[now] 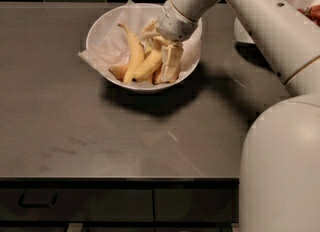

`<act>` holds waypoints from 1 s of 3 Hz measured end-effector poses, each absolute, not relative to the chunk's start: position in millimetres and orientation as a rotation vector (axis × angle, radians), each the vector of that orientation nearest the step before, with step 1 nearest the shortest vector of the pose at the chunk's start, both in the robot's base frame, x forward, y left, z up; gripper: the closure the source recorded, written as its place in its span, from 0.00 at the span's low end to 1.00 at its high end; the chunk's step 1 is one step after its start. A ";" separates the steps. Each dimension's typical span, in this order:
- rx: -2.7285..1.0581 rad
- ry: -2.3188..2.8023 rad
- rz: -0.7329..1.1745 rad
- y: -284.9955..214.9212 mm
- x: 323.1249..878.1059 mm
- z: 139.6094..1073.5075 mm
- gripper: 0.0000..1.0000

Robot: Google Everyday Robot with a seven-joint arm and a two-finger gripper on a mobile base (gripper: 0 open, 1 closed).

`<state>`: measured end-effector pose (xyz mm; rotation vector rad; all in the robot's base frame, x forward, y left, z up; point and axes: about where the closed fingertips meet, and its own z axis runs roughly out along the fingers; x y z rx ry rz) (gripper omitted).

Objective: Pick banana from white bowl

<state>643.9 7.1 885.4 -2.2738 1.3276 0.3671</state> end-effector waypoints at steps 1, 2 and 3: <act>-2.274 1.331 0.378 6.8 643.9 881.7 0.37; -2.274 1.331 0.380 6.6 643.9 880.6 0.60; -2.273 1.332 0.380 6.5 643.9 883.0 0.83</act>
Offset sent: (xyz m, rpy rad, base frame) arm -0.0053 -0.0088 -0.0065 -0.0051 0.0273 0.0026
